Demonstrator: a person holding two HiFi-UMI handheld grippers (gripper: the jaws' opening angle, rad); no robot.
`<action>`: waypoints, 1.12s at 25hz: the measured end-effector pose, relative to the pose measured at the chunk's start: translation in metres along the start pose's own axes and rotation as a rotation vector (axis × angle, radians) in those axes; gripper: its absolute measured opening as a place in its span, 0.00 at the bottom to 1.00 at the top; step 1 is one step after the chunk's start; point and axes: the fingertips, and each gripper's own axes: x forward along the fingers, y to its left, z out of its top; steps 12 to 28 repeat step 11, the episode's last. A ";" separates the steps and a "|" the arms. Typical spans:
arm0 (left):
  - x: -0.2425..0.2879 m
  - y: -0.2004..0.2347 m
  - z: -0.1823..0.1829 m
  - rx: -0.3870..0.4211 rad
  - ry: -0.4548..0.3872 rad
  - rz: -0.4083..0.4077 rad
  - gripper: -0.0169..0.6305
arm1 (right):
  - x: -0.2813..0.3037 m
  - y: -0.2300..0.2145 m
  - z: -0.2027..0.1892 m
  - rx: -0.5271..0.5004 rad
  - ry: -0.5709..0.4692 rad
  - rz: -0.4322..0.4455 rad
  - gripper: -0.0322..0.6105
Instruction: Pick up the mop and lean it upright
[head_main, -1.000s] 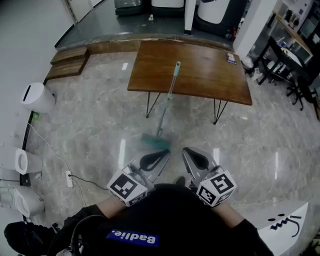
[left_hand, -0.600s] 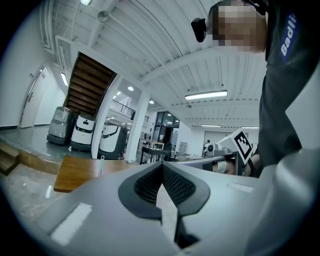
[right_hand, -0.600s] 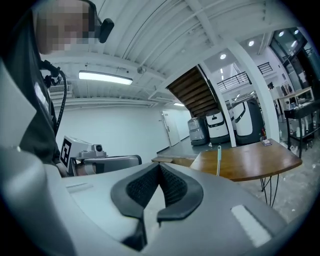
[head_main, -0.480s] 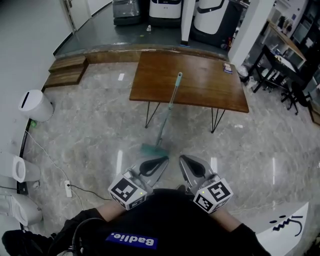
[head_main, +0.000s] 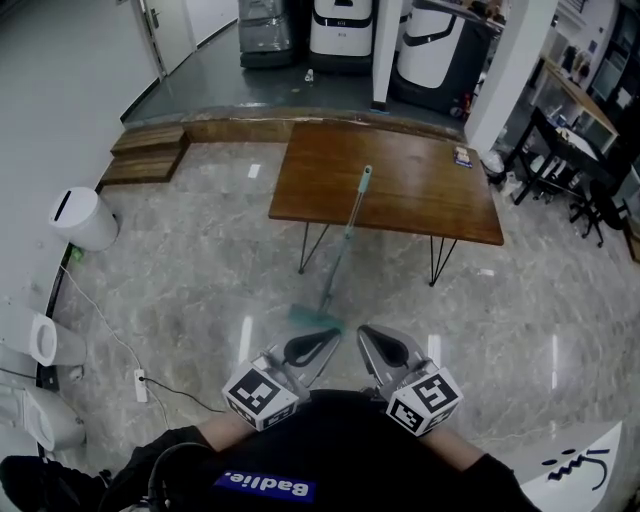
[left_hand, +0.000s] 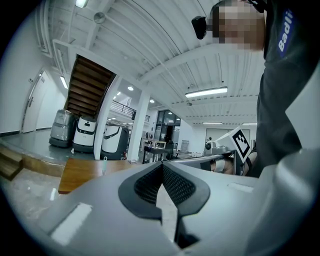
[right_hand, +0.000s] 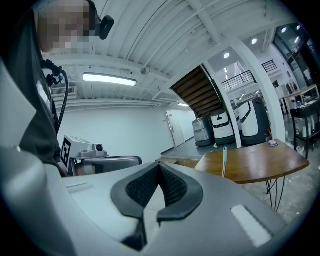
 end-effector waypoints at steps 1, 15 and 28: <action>0.001 0.000 0.000 0.001 0.001 0.004 0.05 | 0.000 -0.001 0.001 -0.001 0.000 0.004 0.05; 0.004 -0.001 0.000 0.007 0.012 0.032 0.05 | -0.002 -0.006 -0.001 -0.005 0.002 0.023 0.05; 0.004 -0.001 0.000 0.007 0.012 0.032 0.05 | -0.002 -0.006 -0.001 -0.005 0.002 0.023 0.05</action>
